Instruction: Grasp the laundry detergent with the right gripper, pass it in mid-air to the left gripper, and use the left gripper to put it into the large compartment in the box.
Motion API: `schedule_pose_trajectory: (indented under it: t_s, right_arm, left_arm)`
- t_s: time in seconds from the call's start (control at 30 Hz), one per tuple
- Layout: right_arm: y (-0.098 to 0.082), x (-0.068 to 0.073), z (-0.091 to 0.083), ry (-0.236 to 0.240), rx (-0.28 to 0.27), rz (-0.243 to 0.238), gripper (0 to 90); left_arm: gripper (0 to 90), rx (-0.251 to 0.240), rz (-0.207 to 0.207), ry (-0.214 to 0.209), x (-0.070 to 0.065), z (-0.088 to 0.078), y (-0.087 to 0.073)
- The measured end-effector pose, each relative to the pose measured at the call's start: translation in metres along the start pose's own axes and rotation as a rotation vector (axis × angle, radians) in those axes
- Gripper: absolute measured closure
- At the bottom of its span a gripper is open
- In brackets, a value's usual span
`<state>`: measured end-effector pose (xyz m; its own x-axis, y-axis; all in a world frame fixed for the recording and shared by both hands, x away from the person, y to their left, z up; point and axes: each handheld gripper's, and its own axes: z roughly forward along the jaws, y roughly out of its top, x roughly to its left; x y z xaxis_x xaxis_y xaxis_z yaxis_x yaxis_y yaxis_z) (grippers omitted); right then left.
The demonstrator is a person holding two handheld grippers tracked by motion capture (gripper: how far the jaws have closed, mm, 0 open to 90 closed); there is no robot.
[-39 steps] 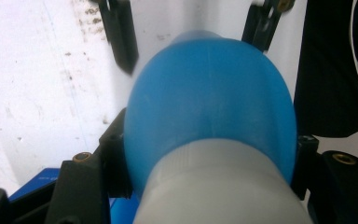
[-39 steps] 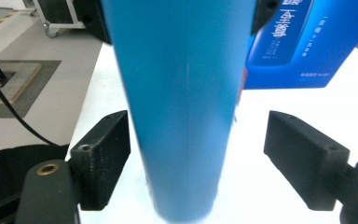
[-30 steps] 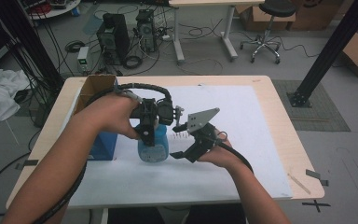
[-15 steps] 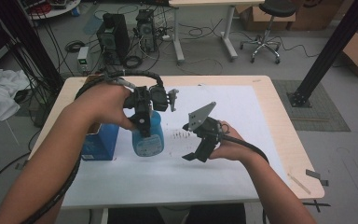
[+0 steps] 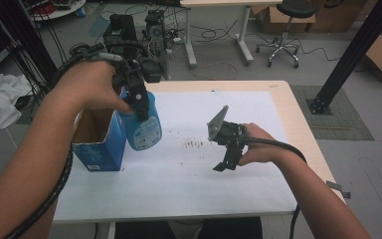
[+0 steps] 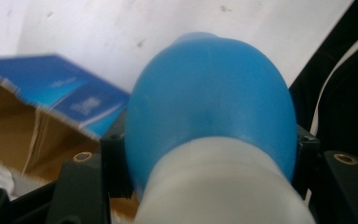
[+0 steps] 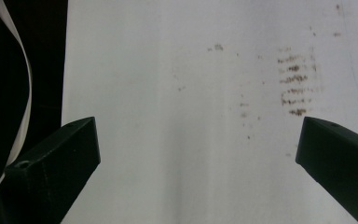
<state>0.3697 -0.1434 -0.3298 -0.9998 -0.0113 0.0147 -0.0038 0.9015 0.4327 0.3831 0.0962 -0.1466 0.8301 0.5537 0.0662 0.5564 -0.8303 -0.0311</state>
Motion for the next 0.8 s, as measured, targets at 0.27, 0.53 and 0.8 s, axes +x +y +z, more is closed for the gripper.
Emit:
schedule_pose_trajectory:
  t_s: [0.27, 0.53, 0.8]
  right_arm:
    - [-0.006, -0.002, -0.007, -0.008, 0.060, 0.000, 0.0]
    - [-0.010, -0.003, -0.010, -0.007, 0.104, -0.006, 0.0]
    - [-0.009, -0.004, -0.012, -0.009, 0.136, -0.016, 0.0]
  left_arm:
    - [37.7, 0.018, -0.184, -0.008, 0.022, -0.025, -0.014]
    - [37.7, 0.013, -0.435, -0.050, 0.048, -0.046, -0.037]
    - [37.7, 0.040, -0.672, -0.052, 0.071, -0.061, -0.060]
